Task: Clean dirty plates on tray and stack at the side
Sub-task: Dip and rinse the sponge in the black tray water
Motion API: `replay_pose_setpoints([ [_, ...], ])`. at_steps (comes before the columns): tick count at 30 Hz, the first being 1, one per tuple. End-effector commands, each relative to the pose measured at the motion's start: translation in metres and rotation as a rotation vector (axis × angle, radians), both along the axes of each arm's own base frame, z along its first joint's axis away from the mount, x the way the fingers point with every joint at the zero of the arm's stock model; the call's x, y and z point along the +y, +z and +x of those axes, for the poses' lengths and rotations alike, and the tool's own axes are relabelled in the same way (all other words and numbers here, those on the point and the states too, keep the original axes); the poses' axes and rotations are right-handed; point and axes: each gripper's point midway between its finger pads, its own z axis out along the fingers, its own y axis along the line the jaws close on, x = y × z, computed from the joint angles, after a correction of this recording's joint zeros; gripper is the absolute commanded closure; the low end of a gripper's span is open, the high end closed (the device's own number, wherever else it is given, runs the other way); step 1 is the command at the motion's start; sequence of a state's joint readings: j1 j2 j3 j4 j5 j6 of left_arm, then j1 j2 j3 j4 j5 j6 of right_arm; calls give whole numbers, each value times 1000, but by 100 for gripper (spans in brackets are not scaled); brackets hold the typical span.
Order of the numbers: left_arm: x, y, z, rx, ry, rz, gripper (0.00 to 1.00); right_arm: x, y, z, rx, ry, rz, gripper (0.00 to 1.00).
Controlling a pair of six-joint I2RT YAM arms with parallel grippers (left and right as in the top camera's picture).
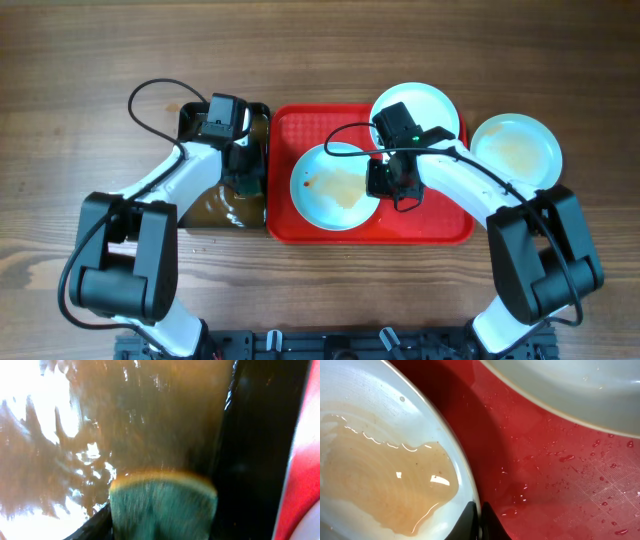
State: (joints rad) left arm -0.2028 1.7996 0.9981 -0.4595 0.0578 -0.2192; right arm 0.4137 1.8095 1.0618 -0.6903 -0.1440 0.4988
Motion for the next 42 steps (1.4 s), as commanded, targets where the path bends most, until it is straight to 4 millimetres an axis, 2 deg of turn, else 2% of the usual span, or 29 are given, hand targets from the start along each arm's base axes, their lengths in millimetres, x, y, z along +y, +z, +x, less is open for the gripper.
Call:
replay_pose_setpoints([
  [1, 0, -18, -39, 167, -14, -6, 52, -5, 4, 1, -25, 21, -28, 96],
  [3, -2, -19, -55, 230, -19, -22, 52, -5, 4, 0, -25, 22, -28, 96],
  [6, -3, -19, -63, 264, -21, -29, 52, -5, 4, 0, -24, 22, -28, 96],
  [7, -3, -19, -61, 259, -22, -33, 68, -5, 4, 0, -24, 22, -28, 96],
  [8, -4, -19, -60, 253, -22, -35, 96, -5, 4, 0, -24, 22, -28, 96],
  [13, -5, -11, -37, 157, -21, -37, 96, -6, 4, -1, -21, 24, -30, 96],
  [15, -4, 1, -24, 108, -17, -25, 55, -6, 4, -1, -21, 24, -29, 96],
  [16, -4, 10, -15, 72, -14, -18, 40, -6, 4, 0, -21, 24, -29, 96],
  [17, -5, 15, -8, 45, -14, -24, 39, -6, 4, -1, -21, 24, -29, 96],
  [19, -6, 15, -1, 21, -15, -29, 41, -6, 4, 0, -21, 23, -29, 96],
  [22, -7, 7, -3, 45, 3, -32, 41, -6, 4, 0, -22, 24, -29, 95],
  [23, -10, 1, -6, 65, 4, -45, 46, -6, 4, 0, -22, 24, -29, 96],
  [26, -12, 0, -6, 70, 0, -56, 81, -6, 4, 0, -22, 24, -29, 96],
  [27, -12, 0, -6, 69, 0, -56, 96, -6, 4, 0, -22, 24, -29, 96],
  [29, -12, 0, -6, 67, 0, -56, 96, -6, 4, -1, -21, 24, -29, 96],
  [32, -11, 13, -2, 30, 2, -63, 96, -6, 4, -1, -18, 24, -30, 96],
  [38, -8, 73, 11, -141, 9, -68, 96, -6, 4, -1, -18, 24, -31, 96],
  [42, -8, 78, 11, -153, 8, -70, 96, -6, 4, -1, -18, 25, -31, 96],
])
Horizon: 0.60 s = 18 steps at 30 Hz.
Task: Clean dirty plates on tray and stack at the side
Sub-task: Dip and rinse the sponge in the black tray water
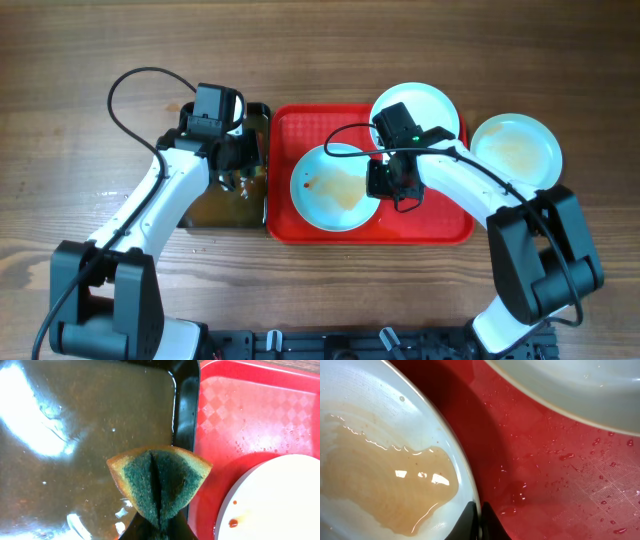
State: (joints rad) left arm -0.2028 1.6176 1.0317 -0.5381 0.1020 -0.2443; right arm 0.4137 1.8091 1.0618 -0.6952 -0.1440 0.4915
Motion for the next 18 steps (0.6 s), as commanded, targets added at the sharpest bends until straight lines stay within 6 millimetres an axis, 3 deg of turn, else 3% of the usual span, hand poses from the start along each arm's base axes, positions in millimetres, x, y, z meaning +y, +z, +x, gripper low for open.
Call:
replay_pose_setpoints([
  [1, 0, 10, 5, -32, 3, 6, 96, -6, 4, 0, -20, 17, -29, 96],
  [6, 0, 12, 9, -47, 3, 5, 96, -6, 4, 0, -20, 17, -29, 96],
  [8, 4, 26, 26, -143, 26, 25, 96, -6, 4, 0, -20, 17, -29, 96],
  [13, 18, 95, 65, -448, 109, 63, 96, -6, 4, 0, -21, 17, -28, 96],
  [18, 19, 158, 71, -643, 132, 20, 96, -6, 4, 0, -21, 18, -29, 96],
])
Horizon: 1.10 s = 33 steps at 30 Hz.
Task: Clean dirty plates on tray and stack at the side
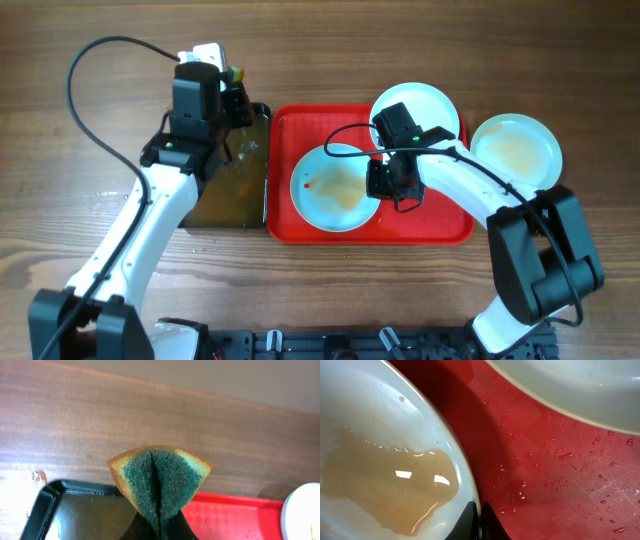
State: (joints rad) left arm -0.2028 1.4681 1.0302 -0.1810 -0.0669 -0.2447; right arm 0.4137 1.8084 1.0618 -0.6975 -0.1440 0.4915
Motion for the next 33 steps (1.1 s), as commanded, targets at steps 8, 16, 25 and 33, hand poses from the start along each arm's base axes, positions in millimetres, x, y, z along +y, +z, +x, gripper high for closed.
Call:
replay_pose_setpoints([
  [8, 7, 85, -11, -222, 20, -26, 96, -5, 4, 0, -22, 17, -28, 95],
  [16, 8, 11, -31, 65, 13, 23, 96, -5, 4, 0, -23, 17, -28, 96],
  [25, -45, -101, -82, 553, -227, -164, 96, -6, 4, 0, -21, 18, -28, 96],
  [33, -127, -91, -96, 581, -367, -371, 96, -5, 4, 0, -21, 17, -28, 96],
])
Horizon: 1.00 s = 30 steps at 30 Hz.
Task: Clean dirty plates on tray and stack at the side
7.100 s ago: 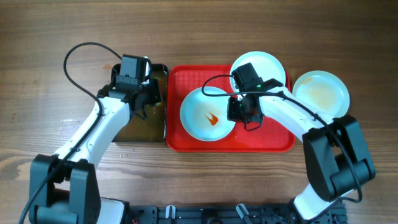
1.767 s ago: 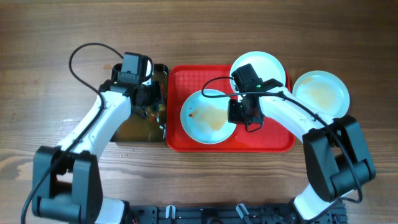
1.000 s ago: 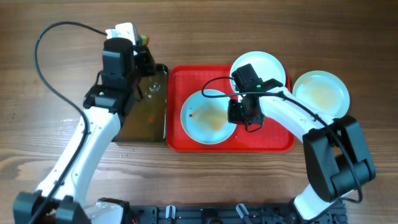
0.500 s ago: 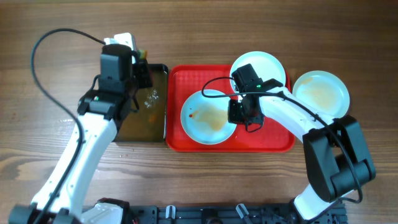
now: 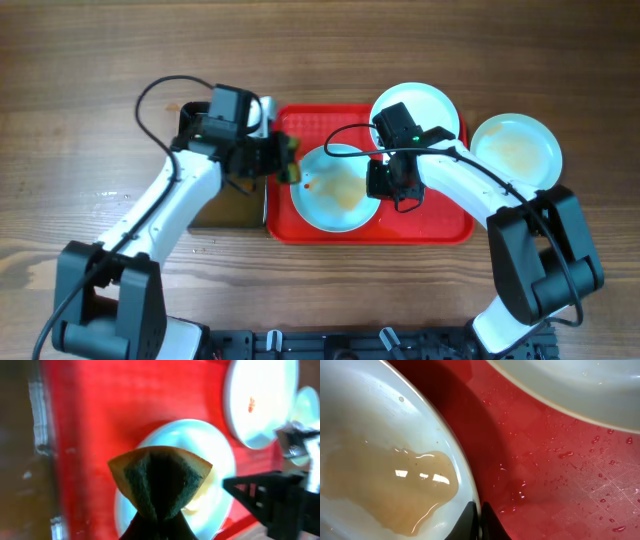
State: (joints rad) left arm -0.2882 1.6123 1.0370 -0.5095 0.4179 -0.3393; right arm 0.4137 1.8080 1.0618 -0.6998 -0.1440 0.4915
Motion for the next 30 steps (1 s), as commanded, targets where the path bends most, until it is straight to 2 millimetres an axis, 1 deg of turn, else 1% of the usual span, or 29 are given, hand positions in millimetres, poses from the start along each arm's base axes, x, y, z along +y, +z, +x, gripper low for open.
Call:
replay_pose_setpoints([
  [1, -42, -3, -5, 32, -30, -78, 96, -6, 4, 0, -21, 17, -28, 96],
  [2, -54, -13, -7, 55, -39, -84, 96, -6, 3, 0, -19, 18, -29, 96],
  [3, -62, -21, -11, 71, -51, -84, 96, -6, 3, -1, -18, 18, -29, 96],
  [4, -76, -33, -18, 91, -89, -79, 96, -6, 3, -1, -17, 17, -30, 96],
  [5, -84, -47, -23, 107, -112, -62, 96, -6, 3, -1, -17, 18, -30, 96],
  [6, -84, -55, -23, 111, -110, -35, 96, -6, 3, -1, -17, 18, -30, 96],
  [8, -78, -70, -23, 121, -91, 16, 96, -6, 3, -1, -16, 18, -30, 96],
  [9, -72, -75, -21, 118, -72, 52, 96, -6, 3, -1, -16, 18, -30, 96],
  [10, -63, -78, -16, 102, -46, 100, 96, -6, 3, -1, -16, 18, -30, 96],
  [11, -49, -83, -10, 74, -4, 179, 96, -6, 3, -1, -16, 18, -30, 96],
  [14, -28, -89, -6, 56, 45, 294, 96, -6, 3, -2, -14, 17, -31, 96],
  [16, -7, -92, -2, 32, 91, 404, 96, -6, 3, -2, -13, 18, -31, 96],
  [18, 3, -89, 3, -2, 117, 454, 96, -6, 3, -2, -12, 18, -32, 96],
  [21, 2, -82, 7, -24, 124, 446, 96, -7, 3, -2, -12, 18, -32, 96],
  [23, 8, -66, 14, -78, 156, 468, 96, -7, 3, -2, -12, 18, -32, 96],
  [24, 11, -55, 18, -111, 173, 472, 96, -7, 3, -2, -11, 18, -33, 96],
  [26, 9, -29, 24, -173, 194, 438, 96, -7, 3, -2, -11, 18, -33, 96],
  [29, 9, 10, 24, -249, 216, 385, 96, -7, 3, -3, -10, 18, -33, 96],
  [30, 9, 18, 24, -264, 220, 375, 96, -7, 3, -3, -10, 18, -33, 96],
])
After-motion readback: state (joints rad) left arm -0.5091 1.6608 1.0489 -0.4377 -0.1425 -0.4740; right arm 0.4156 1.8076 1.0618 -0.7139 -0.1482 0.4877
